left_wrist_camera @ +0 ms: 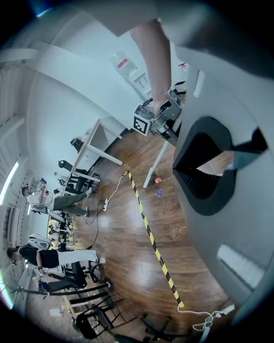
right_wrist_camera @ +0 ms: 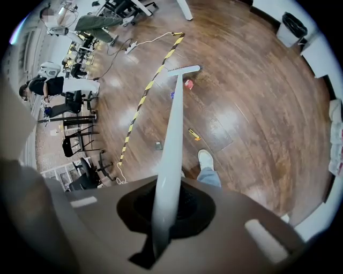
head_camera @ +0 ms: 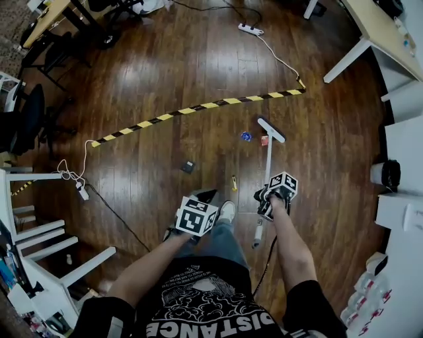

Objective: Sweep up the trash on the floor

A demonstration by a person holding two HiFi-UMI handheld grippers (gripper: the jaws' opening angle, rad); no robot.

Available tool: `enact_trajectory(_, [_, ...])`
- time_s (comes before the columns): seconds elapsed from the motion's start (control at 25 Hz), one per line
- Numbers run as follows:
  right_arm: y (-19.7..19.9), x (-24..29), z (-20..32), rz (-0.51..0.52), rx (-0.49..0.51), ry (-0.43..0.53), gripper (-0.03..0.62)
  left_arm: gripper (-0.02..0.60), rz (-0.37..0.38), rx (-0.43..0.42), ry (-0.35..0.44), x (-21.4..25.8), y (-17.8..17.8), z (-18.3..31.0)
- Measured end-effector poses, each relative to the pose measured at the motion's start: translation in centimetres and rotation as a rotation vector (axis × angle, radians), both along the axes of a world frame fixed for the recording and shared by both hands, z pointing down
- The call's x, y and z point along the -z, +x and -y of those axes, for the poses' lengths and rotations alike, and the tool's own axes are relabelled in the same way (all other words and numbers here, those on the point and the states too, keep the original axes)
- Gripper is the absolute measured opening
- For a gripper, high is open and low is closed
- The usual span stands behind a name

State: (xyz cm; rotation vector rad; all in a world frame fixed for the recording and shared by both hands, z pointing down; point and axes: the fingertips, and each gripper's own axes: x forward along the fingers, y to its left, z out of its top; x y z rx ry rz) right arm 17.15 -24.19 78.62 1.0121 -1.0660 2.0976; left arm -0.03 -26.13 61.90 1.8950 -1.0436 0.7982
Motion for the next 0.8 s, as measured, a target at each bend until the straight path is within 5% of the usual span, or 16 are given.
enact_trajectory(0.4, [0.2,-4.1,-0.4,-0.004,0.16,-0.047,0.0,0.006,0.088,0.093,-0.066,-1.5,-2.2,-3.0])
enact_trajectory(0.52, [0.1,-4.6,-2.7,-0.021,0.255,-0.064,0.0,0.006,0.088,0.117,-0.073,-1.7,-2.1,-3.6])
enact_trajectory(0.8, [0.0,-4.0,-6.5,-0.007,0.3,-0.122,0.0,0.006,0.049,0.108,-0.05,-1.3,0.0,-4.3])
